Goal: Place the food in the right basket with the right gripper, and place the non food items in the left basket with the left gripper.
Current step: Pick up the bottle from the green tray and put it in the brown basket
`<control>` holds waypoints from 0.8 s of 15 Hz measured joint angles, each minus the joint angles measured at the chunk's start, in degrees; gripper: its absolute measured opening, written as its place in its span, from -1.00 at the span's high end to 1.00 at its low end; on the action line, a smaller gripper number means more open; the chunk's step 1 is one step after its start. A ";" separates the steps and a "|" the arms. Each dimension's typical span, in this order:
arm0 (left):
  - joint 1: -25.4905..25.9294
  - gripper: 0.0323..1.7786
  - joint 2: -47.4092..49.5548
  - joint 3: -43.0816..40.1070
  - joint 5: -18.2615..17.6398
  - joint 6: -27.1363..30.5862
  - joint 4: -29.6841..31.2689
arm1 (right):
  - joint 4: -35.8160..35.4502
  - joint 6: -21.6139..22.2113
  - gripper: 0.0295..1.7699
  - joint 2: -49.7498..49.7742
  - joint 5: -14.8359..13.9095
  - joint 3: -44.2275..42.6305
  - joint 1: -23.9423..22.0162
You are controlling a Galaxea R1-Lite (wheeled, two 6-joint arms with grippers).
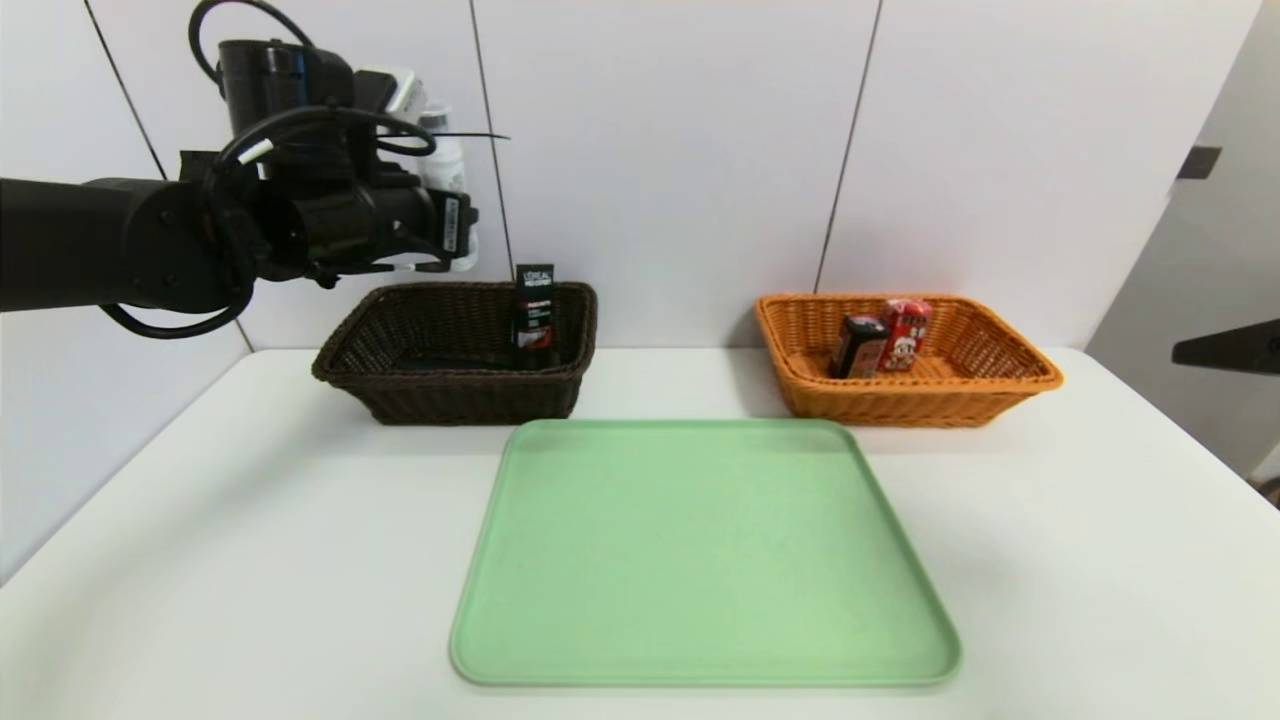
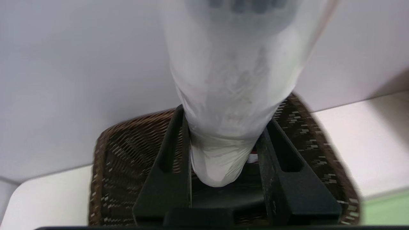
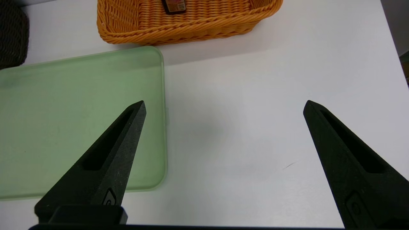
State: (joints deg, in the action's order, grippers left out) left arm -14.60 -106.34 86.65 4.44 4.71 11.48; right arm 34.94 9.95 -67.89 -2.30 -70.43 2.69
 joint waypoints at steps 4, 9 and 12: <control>5.81 0.35 -4.94 -0.05 -0.01 -1.66 0.61 | 0.00 -0.06 -0.92 -0.11 -0.23 -0.13 0.02; 8.13 0.35 -10.61 -0.02 -0.01 -1.73 4.06 | 0.01 -0.06 -0.92 -0.13 -0.54 -0.20 0.00; 8.52 0.35 -13.15 -0.02 0.00 -2.67 4.22 | 0.01 -0.06 -0.92 -0.13 -0.54 -0.20 0.02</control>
State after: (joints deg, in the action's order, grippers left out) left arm -6.08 -119.49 86.63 4.44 2.04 15.70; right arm 34.95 9.89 -68.02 -2.84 -70.62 2.72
